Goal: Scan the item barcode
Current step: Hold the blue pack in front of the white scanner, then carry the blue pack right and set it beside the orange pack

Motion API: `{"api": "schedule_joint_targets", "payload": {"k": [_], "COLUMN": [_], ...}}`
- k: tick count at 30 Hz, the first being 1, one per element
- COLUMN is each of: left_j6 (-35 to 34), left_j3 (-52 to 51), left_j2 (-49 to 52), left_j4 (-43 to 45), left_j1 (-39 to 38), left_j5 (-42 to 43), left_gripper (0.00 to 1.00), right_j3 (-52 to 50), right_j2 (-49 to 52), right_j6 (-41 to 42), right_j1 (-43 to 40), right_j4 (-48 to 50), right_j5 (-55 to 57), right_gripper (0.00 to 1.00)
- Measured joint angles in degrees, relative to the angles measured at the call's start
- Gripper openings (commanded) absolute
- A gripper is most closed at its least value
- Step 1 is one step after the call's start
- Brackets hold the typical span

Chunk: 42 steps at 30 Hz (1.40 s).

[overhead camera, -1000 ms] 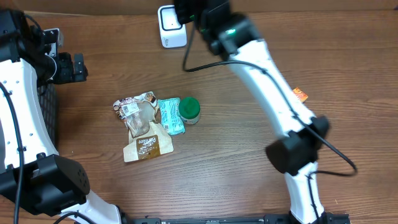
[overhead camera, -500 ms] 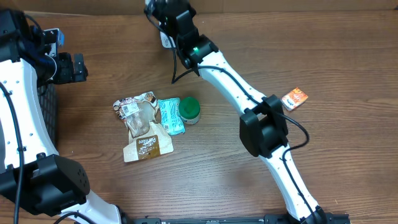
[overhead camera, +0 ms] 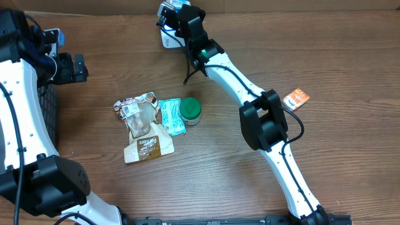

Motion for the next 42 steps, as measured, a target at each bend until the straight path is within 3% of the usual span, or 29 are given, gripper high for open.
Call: {"api": "schedule_joint_targets", "payload": {"k": [14, 24, 31, 37, 42], "left_j6": [0.0, 0.0, 0.0, 0.0, 0.0], "left_j3": [0.0, 0.0, 0.0, 0.0, 0.0], "left_j2": [0.0, 0.0, 0.0, 0.0, 0.0], "left_j4": [0.0, 0.0, 0.0, 0.0, 0.0], "left_j1": [0.0, 0.0, 0.0, 0.0, 0.0], "left_j5": [0.0, 0.0, 0.0, 0.0, 0.0], "left_gripper": [1.00, 0.99, 1.00, 1.00, 1.00], "right_j3": [0.0, -0.2, -0.3, 0.1, 0.4], "right_j2": [0.1, -5.2, -21.1, -35.4, -40.3], "right_j6": [-2.9, 7.1, 24.6, 47.2, 61.7], "right_j1": [0.7, 1.1, 1.0, -0.9, -8.8], "right_j4": [-3.8, -18.1, -32.8, -56.0, -74.1], "right_j5": [-0.9, -8.5, -11.7, -13.0, -15.6], "right_gripper": [0.04, 0.04, 0.04, 0.04, 0.04]}}
